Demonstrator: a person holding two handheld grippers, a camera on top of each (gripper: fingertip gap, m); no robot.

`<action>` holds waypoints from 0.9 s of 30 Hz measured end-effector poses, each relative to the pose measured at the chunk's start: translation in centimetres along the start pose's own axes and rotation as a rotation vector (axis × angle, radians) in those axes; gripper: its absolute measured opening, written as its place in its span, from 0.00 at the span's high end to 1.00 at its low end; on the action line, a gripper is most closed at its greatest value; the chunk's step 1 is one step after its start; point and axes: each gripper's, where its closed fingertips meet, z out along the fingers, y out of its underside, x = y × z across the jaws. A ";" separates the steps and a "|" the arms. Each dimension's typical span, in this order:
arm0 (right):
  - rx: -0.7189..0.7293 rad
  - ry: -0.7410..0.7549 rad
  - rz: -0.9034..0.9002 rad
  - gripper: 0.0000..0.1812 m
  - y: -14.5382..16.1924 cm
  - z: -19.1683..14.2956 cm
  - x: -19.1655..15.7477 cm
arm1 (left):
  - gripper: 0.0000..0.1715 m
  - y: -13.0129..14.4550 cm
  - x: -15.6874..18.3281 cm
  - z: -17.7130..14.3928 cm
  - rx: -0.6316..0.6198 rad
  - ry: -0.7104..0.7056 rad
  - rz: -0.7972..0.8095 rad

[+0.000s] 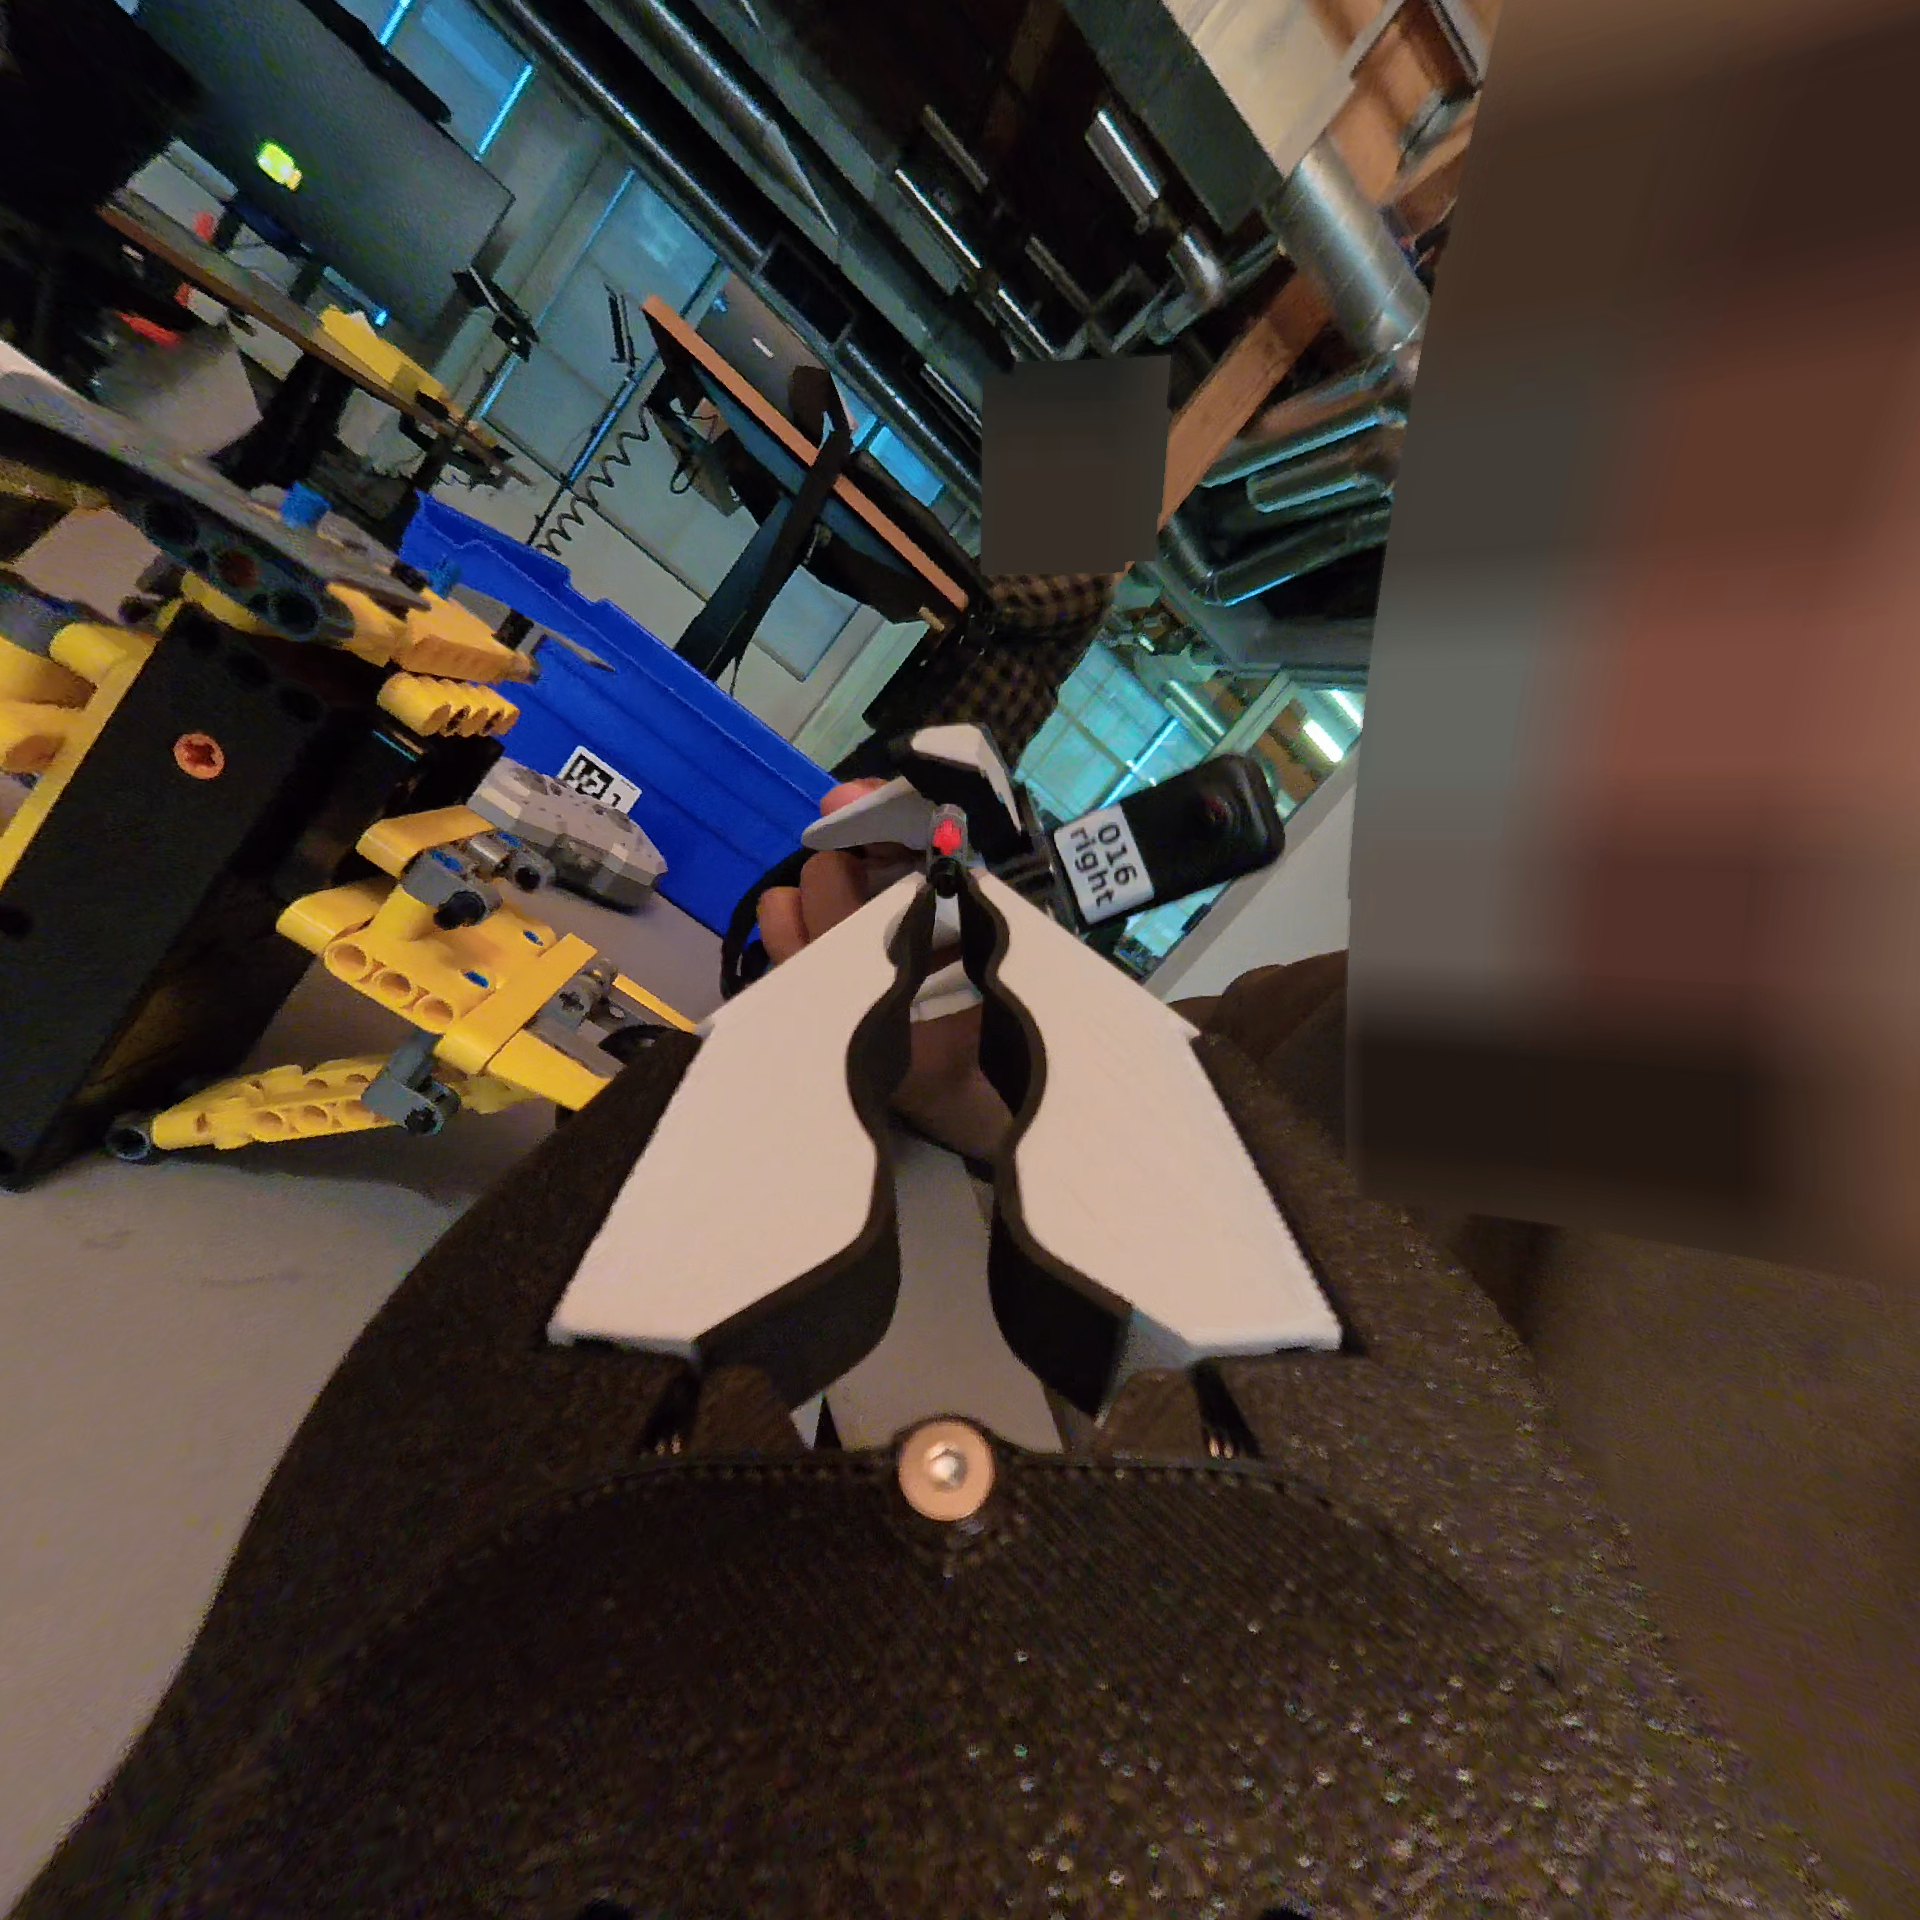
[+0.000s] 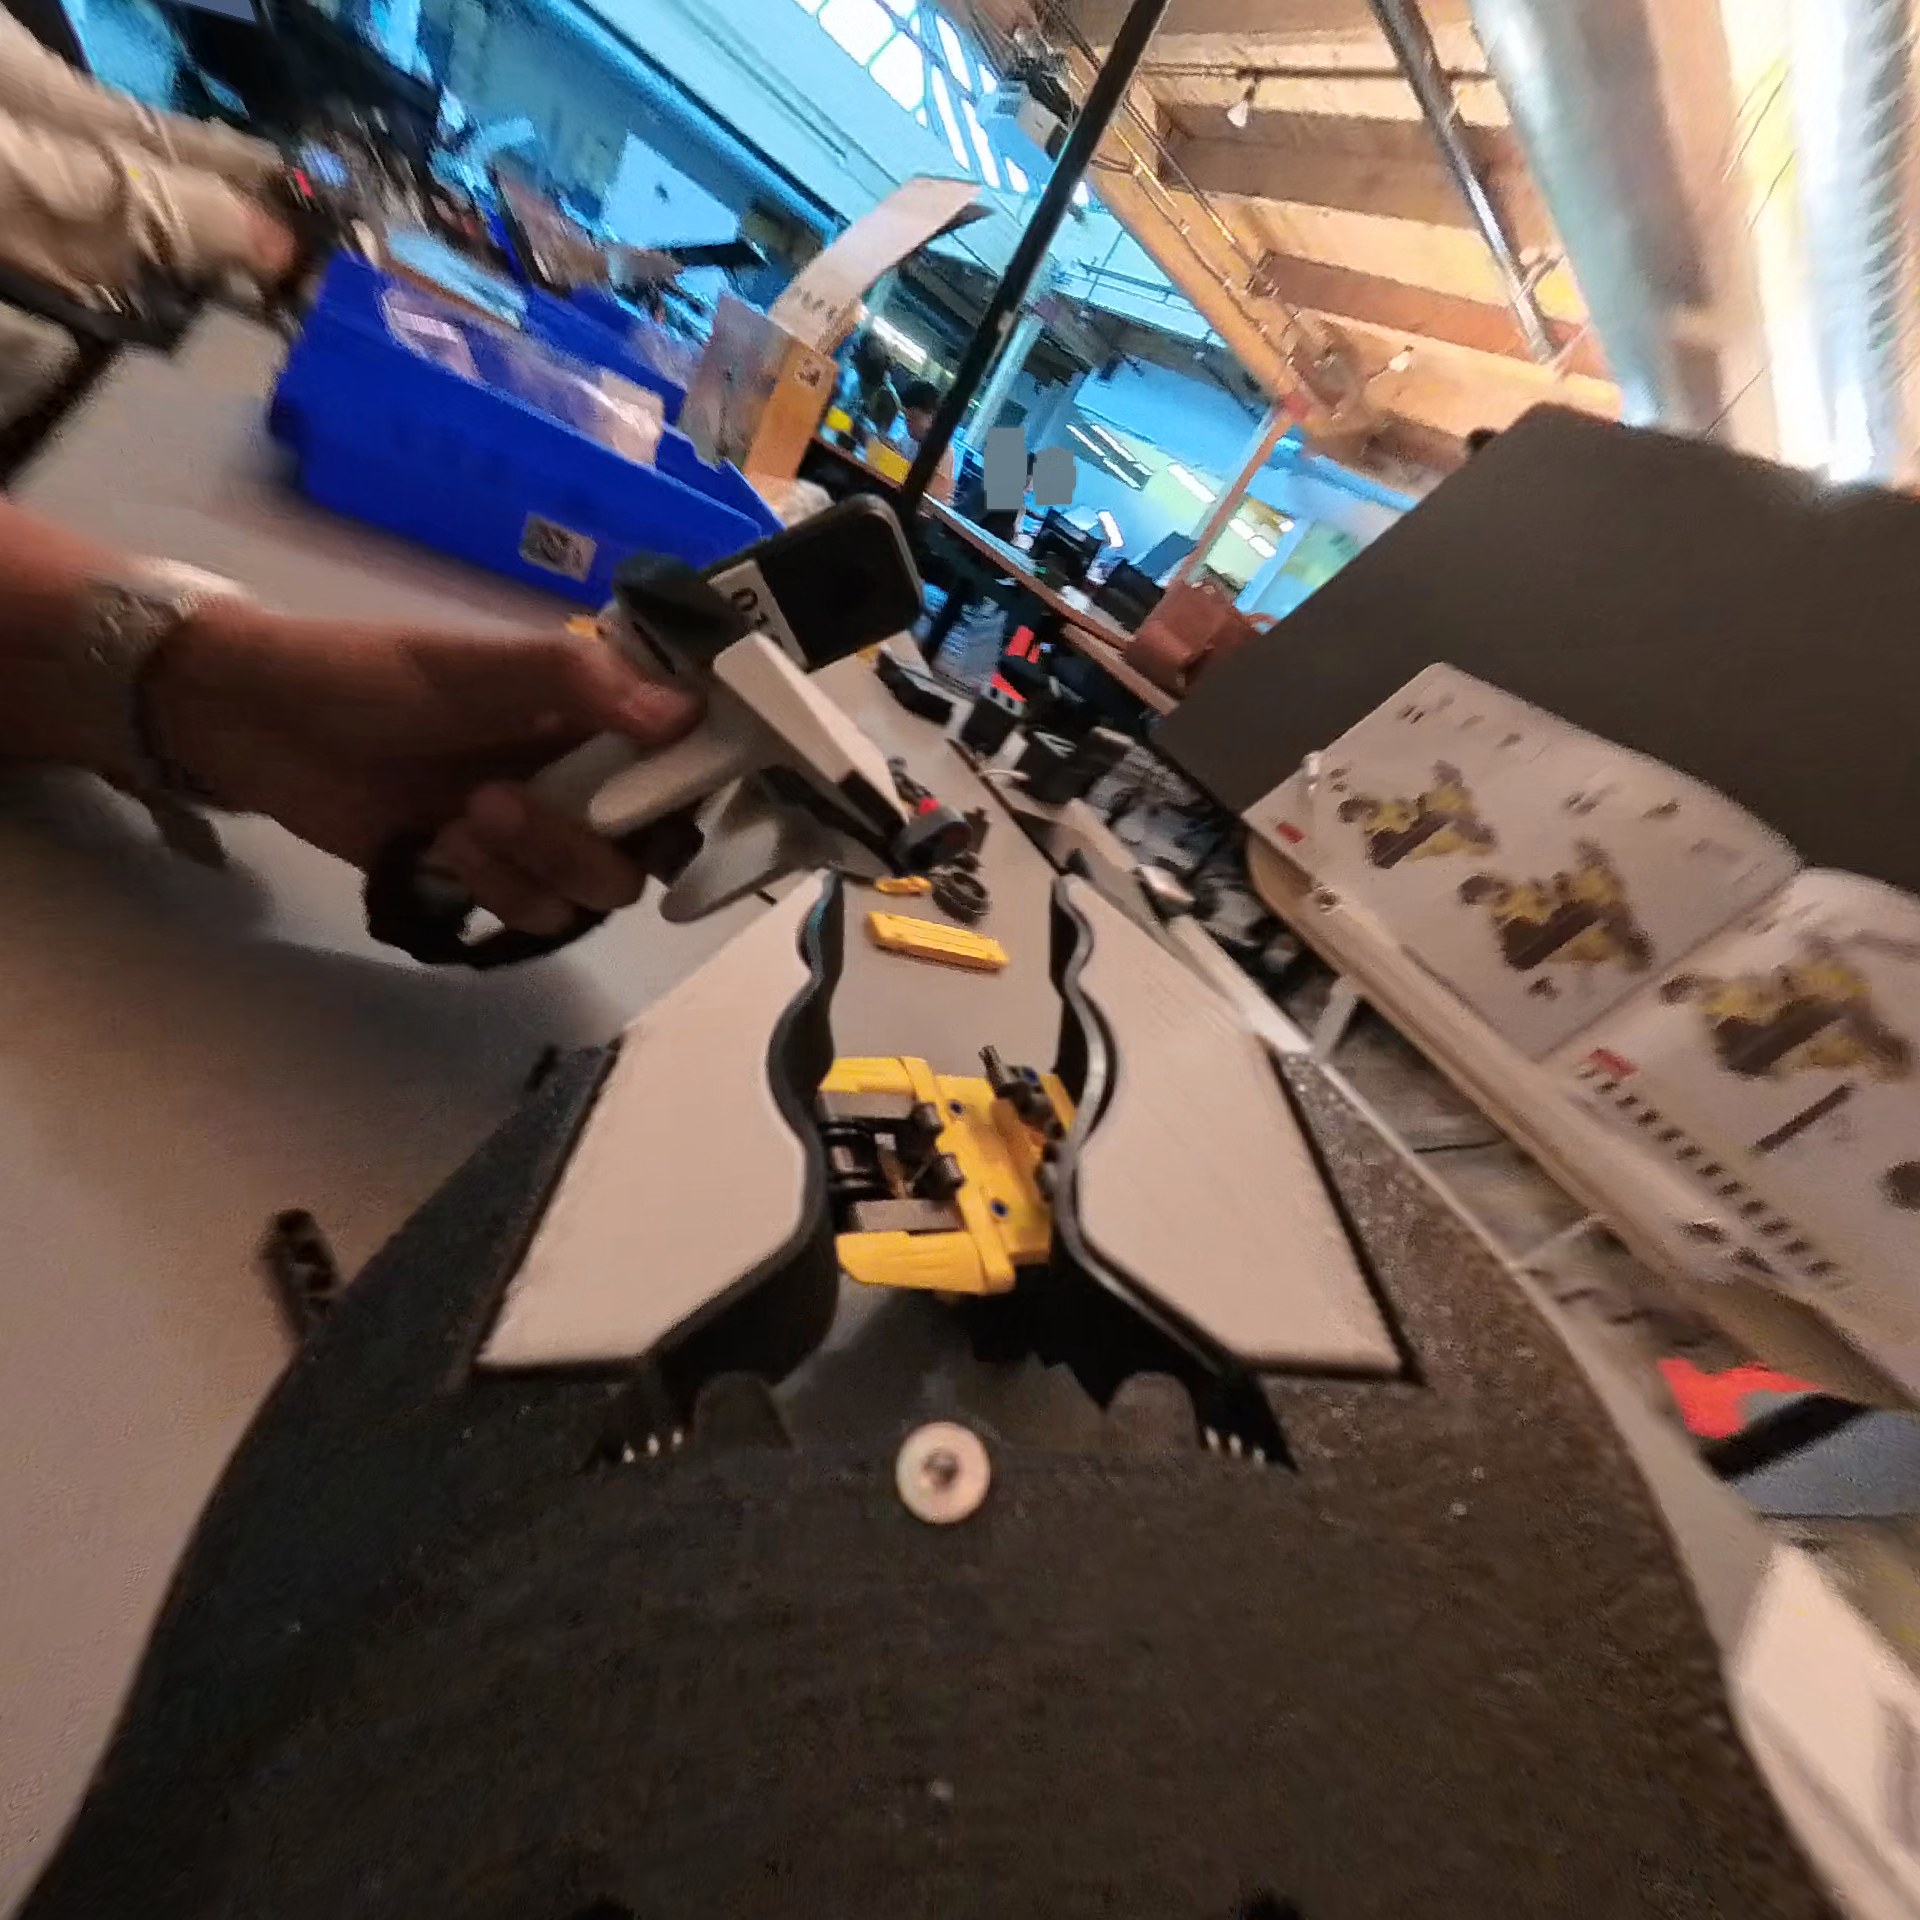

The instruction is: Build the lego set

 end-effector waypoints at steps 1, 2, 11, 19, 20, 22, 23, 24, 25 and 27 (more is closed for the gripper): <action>0.003 0.028 -0.060 0.79 0.0 0.1 -0.1 | 1.00 0.0 0.0 0.0 0.001 0.008 -0.016; 0.017 0.058 -0.118 0.81 0.0 0.1 -0.2 | 1.00 0.1 -0.1 0.0 0.000 0.014 -0.030; 0.158 -0.014 0.283 0.87 -0.9 -0.4 0.1 | 1.00 0.2 0.1 -0.3 -0.022 0.007 0.006; 0.083 -0.270 0.837 0.83 -0.3 0.0 -1.0 | 1.00 1.1 0.8 0.4 -0.091 -0.019 0.172; 0.087 -0.292 0.881 0.84 -0.3 0.0 -1.1 | 1.00 1.3 0.8 0.6 -0.106 -0.025 0.188; 0.093 -0.331 0.942 0.87 -0.3 -0.1 -1.1 | 1.00 1.7 0.7 0.9 -0.127 -0.034 0.209; 0.098 -0.350 0.958 0.91 -0.3 -0.2 -1.2 | 1.00 1.8 0.7 1.0 -0.132 -0.038 0.212; 0.106 -0.364 0.965 0.94 -0.4 -0.3 -1.2 | 1.00 1.9 0.6 1.0 -0.133 -0.045 0.213; 0.108 -0.368 0.960 0.96 -0.5 -0.4 -1.2 | 1.00 1.9 0.6 1.1 -0.134 -0.052 0.213; 0.101 -0.366 0.919 0.96 -0.6 -0.5 -1.3 | 1.00 2.0 0.6 1.2 -0.135 -0.046 0.209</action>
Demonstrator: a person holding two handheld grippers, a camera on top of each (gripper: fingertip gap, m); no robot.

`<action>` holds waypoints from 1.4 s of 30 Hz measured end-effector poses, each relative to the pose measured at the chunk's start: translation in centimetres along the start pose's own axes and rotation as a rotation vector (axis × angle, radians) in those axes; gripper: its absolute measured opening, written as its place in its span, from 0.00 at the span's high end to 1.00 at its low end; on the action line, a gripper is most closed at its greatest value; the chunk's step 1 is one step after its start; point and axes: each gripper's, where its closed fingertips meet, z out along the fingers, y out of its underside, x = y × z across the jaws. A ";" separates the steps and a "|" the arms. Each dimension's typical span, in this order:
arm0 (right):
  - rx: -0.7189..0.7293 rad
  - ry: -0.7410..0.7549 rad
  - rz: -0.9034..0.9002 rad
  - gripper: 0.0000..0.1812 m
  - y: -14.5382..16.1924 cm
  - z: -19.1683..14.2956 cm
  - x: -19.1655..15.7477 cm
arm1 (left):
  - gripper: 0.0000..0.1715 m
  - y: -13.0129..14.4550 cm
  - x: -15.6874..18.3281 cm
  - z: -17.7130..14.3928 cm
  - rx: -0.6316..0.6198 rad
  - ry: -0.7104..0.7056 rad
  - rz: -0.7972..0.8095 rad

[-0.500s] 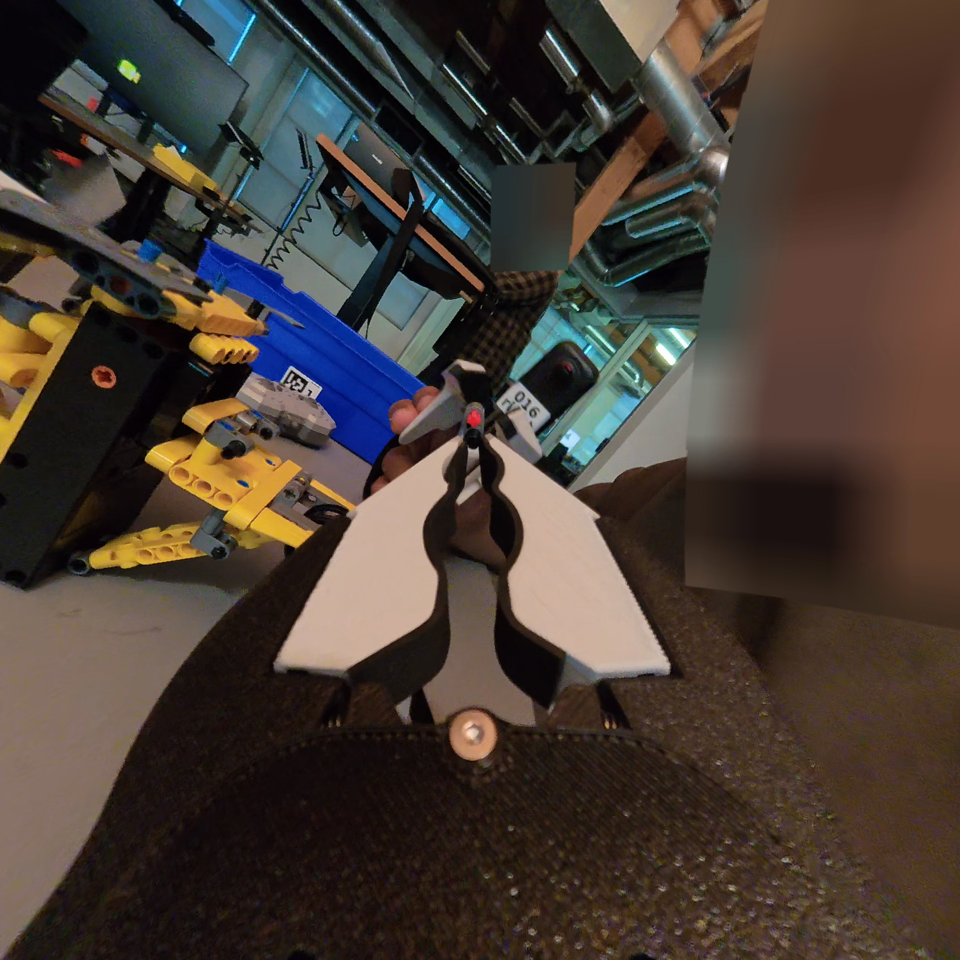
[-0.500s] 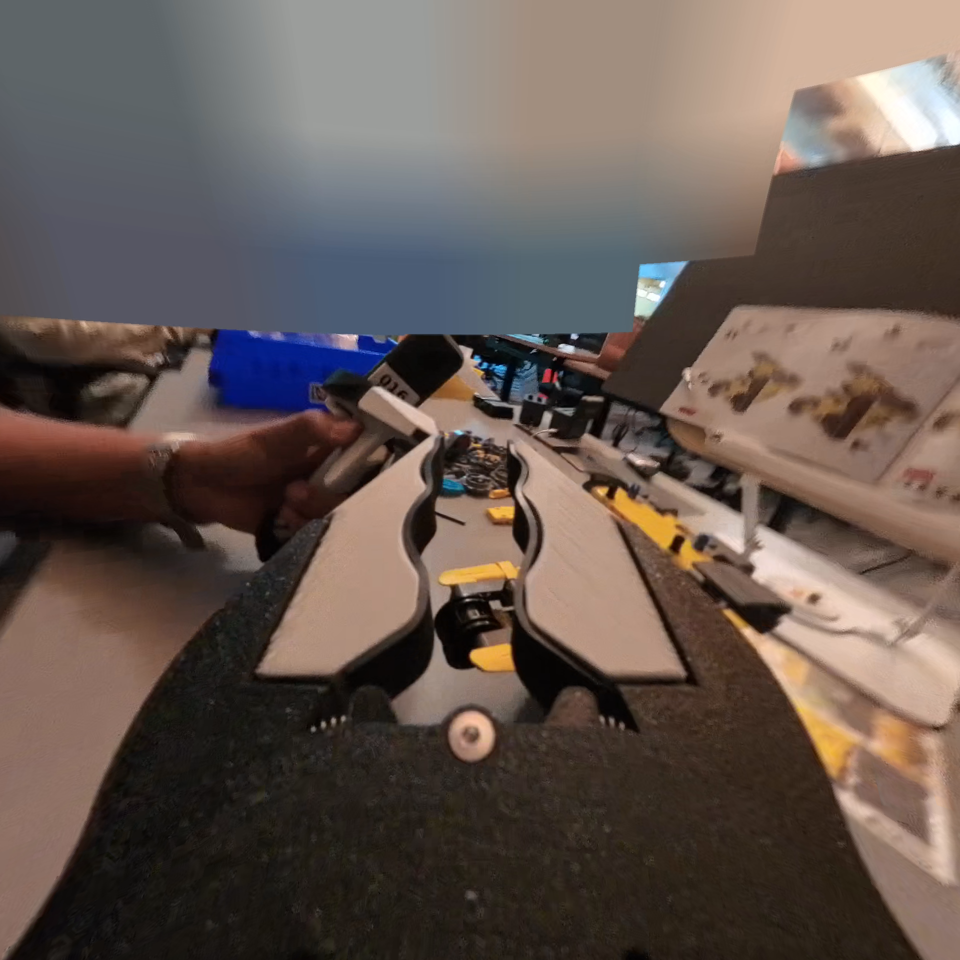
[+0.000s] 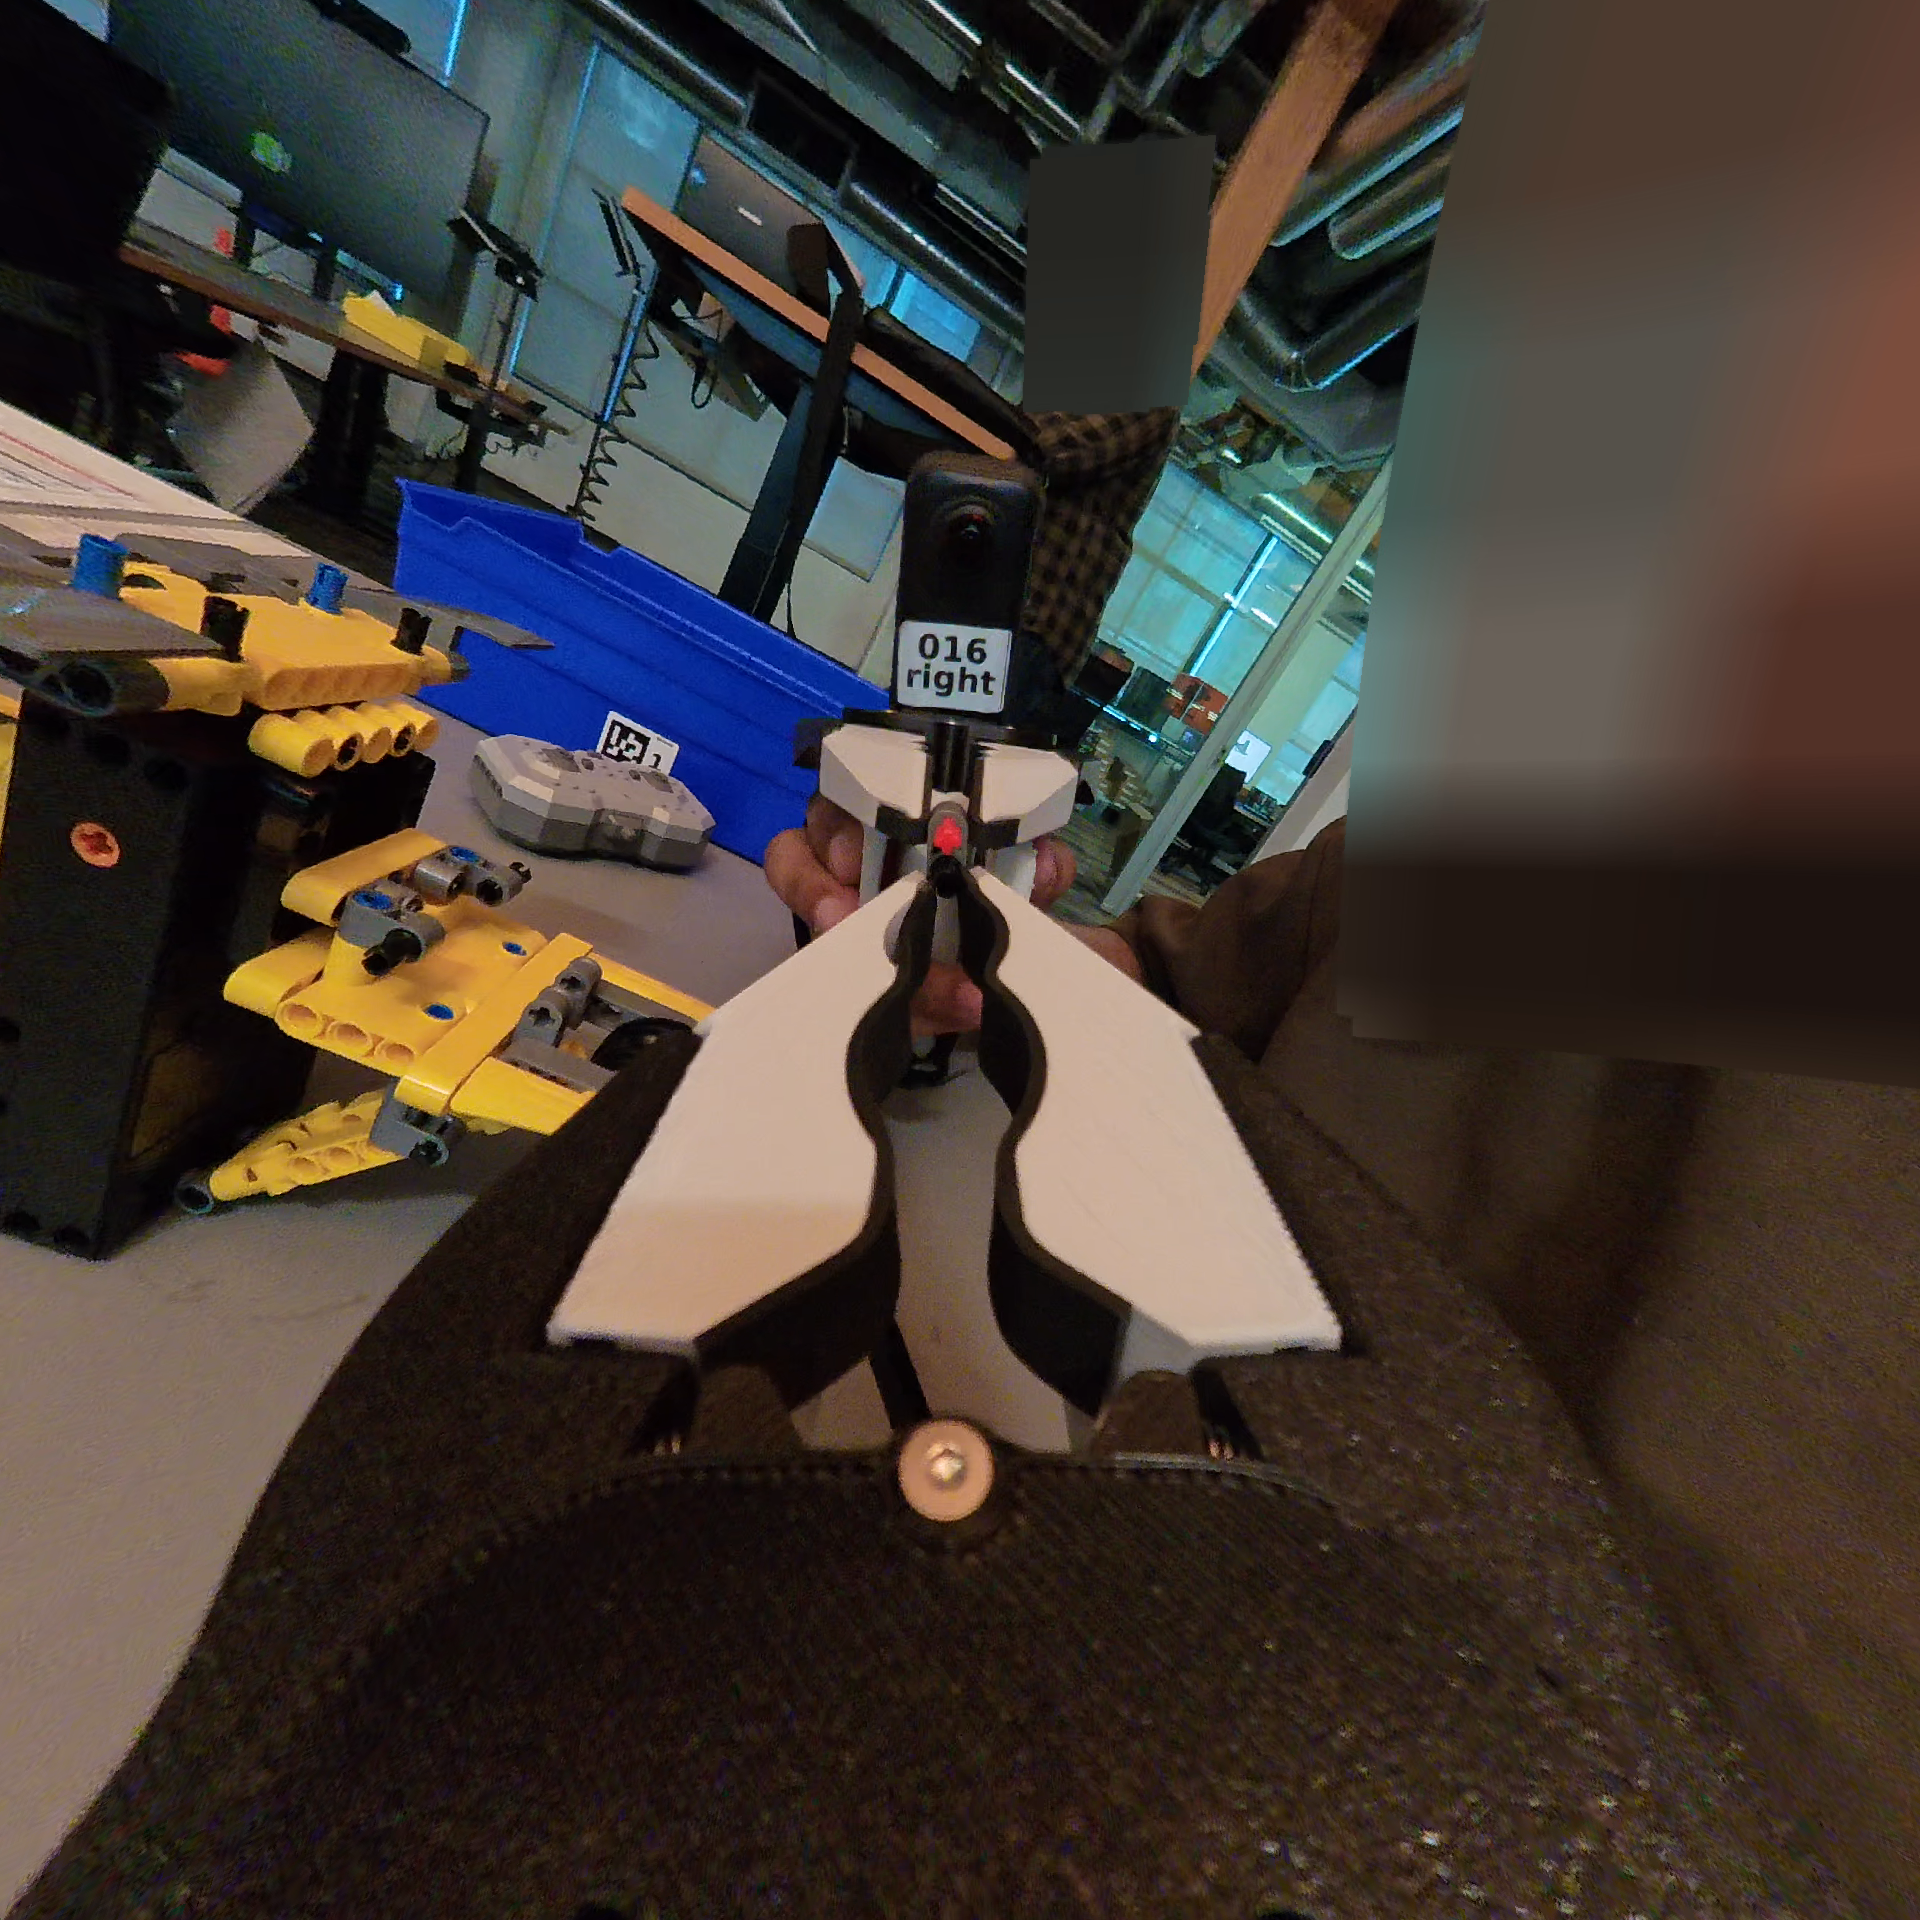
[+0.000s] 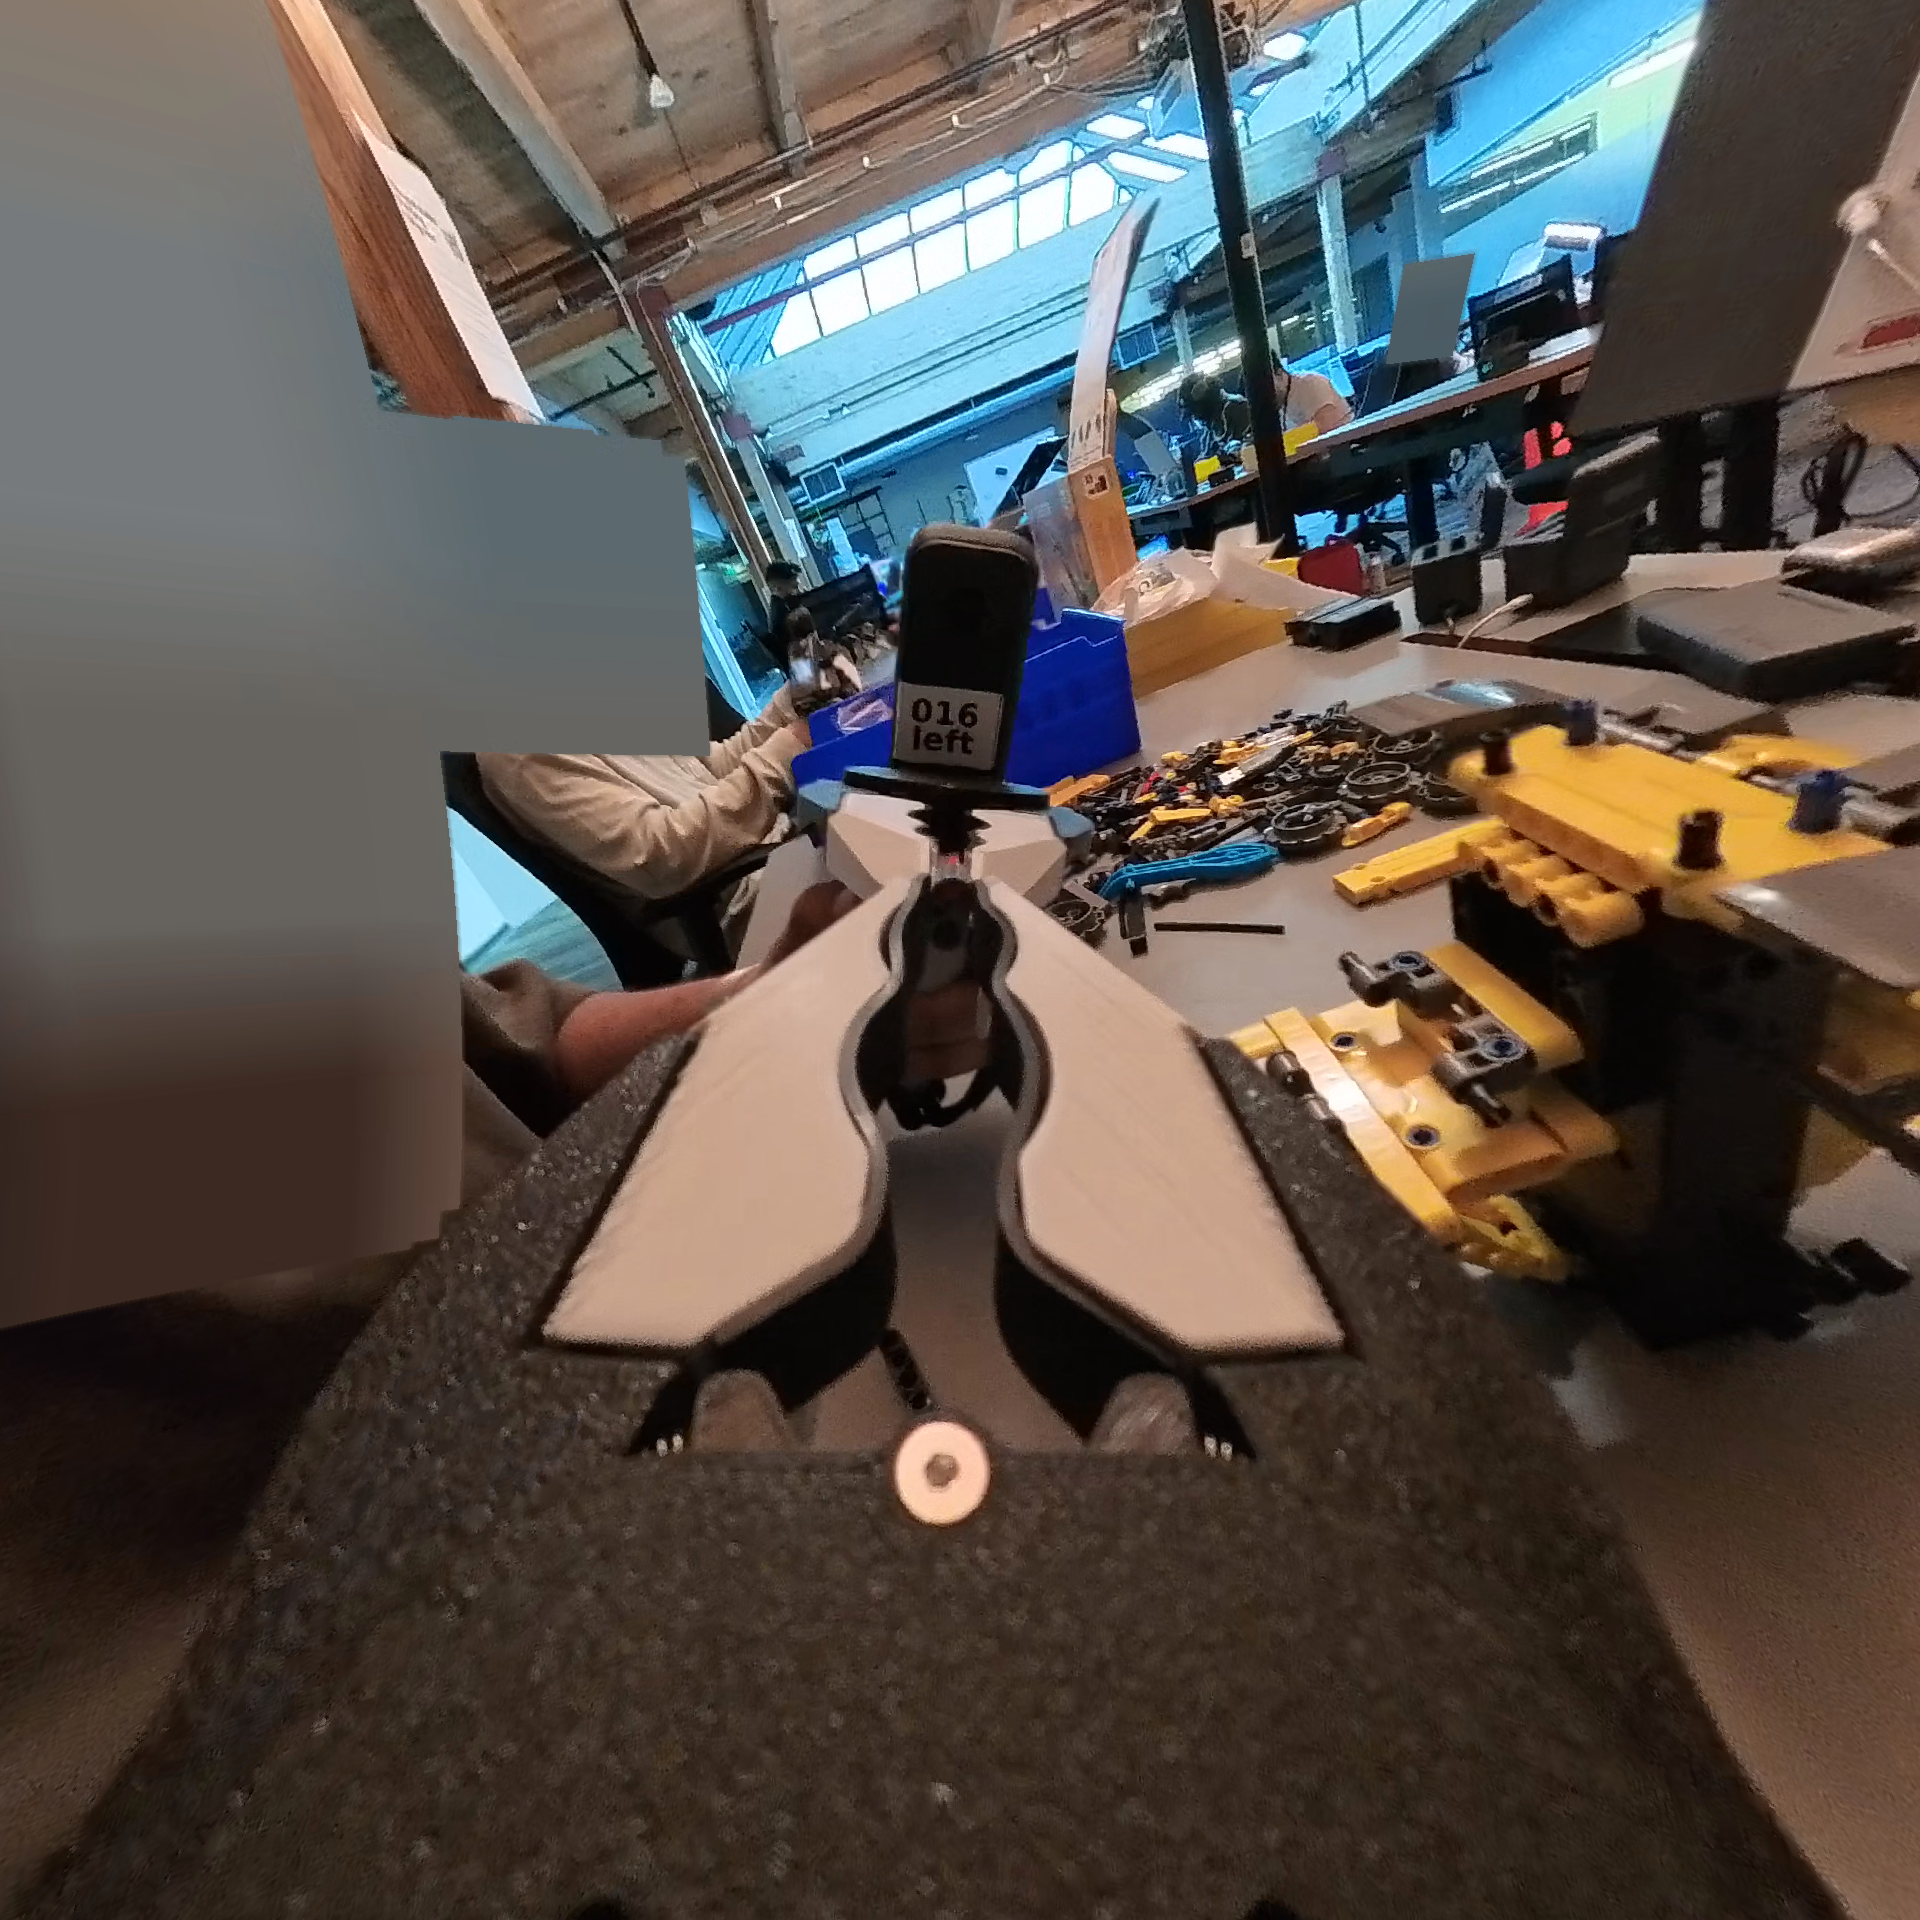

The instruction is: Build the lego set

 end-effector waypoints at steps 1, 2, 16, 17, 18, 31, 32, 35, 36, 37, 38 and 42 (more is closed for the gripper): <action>-0.010 0.007 -0.025 0.96 0.0 0.0 -0.1 | 1.00 0.0 0.0 0.0 0.001 0.004 -0.004; -0.018 0.014 -0.045 0.96 0.0 0.0 -0.1 | 1.00 0.0 0.1 0.0 0.004 0.010 -0.009; 0.007 0.197 -0.006 0.96 -1.8 -3.0 4.7 | 0.63 -0.2 -1.8 -0.6 -0.060 -0.221 0.236; 0.000 0.220 -0.009 0.96 -1.8 -3.4 5.2 | 0.61 -0.5 -2.3 -0.9 -0.056 -0.270 0.284; -0.008 0.242 -0.013 0.96 -1.7 -3.7 5.8 | 0.58 -1.0 -3.0 -1.3 -0.050 -0.328 0.326; -0.053 0.225 0.235 0.96 1.1 -4.8 8.9 | 0.68 -0.8 -12.3 -4.5 -0.118 -0.515 -0.021; -0.044 0.207 0.261 0.96 1.1 -4.8 8.8 | 0.66 -0.9 -12.2 -4.4 -0.111 -0.489 -0.032; -0.049 0.202 0.273 0.96 1.2 -4.9 9.0 | 0.58 -2.2 -11.4 -3.6 -0.043 -0.349 -0.015; -0.053 0.207 0.265 0.96 1.2 -4.9 9.0 | 0.55 -2.7 -10.8 -3.3 -0.013 -0.274 -0.011; -0.054 0.212 0.257 0.96 1.2 -5.0 9.1 | 0.54 -3.0 -10.6 -3.1 0.002 -0.227 -0.021; -0.052 0.216 0.252 0.96 1.2 -5.0 9.1 | 0.53 -3.1 -10.8 -3.0 0.008 -0.208 -0.040; -0.049 0.230 0.243 0.96 1.2 -5.0 9.4 | 0.53 -2.8 -12.1 -2.3 -0.012 -0.178 -0.097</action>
